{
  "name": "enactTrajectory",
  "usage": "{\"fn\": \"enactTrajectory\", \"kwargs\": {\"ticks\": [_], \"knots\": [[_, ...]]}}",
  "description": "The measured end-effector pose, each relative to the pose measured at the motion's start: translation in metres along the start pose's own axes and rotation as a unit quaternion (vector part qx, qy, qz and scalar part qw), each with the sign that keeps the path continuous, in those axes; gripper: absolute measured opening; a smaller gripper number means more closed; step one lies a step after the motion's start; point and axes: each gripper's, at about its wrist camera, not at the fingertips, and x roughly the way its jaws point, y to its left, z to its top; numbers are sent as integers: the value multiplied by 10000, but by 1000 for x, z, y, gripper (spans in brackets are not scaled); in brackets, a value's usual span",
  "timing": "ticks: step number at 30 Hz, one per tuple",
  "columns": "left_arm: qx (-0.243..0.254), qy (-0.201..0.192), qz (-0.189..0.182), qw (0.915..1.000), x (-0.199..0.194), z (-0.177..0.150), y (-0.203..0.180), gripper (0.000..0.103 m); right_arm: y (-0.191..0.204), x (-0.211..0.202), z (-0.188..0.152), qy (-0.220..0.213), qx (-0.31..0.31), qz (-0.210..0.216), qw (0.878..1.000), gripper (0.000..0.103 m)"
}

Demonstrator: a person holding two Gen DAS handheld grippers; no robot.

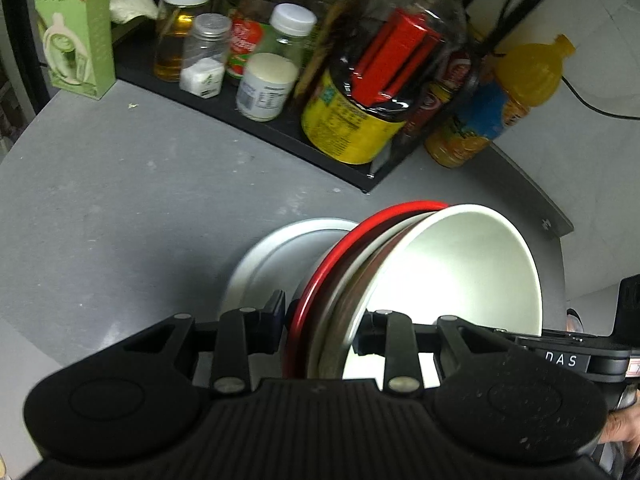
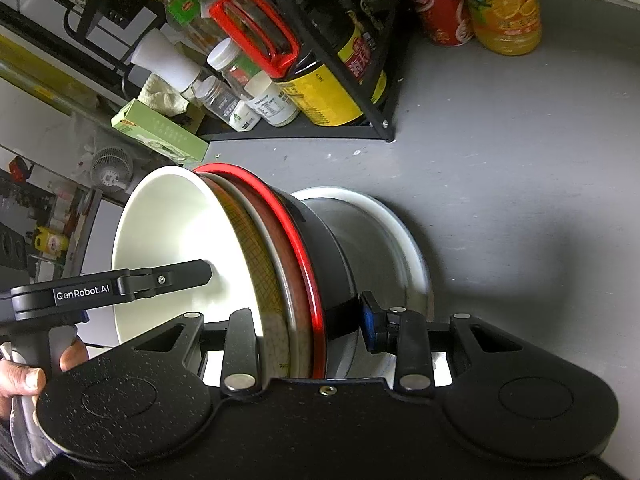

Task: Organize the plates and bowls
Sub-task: 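Lift the red bowl stack with both grippers and carry it over the plates, then lower the red bowl stack onto the 'BAKERY' plate and open both grippers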

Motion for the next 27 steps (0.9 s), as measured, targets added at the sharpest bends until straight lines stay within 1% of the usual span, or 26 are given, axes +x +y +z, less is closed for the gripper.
{"fn": "enactTrajectory", "kwargs": {"ticks": [7, 16, 19, 22, 27], "knots": [[-160, 104, -43, 9998, 12, 4, 16, 30, -4, 13, 2, 61, 107, -138, 9998, 32], [-150, 250, -60, 9996, 32, 10, 11, 30, -15, 21, 5, 107, 338, -267, 9990, 32], [-165, 314, -61, 9994, 37, 9, 12, 30, -17, 22, 5, 97, 430, -251, 9987, 32], [-135, 301, -61, 9994, 37, 9, 12, 30, -19, 24, 5, 122, 508, -243, 9983, 32], [-131, 326, -75, 9994, 40, 11, 13, 30, -19, 28, 3, 186, 533, -347, 9978, 32]]}}
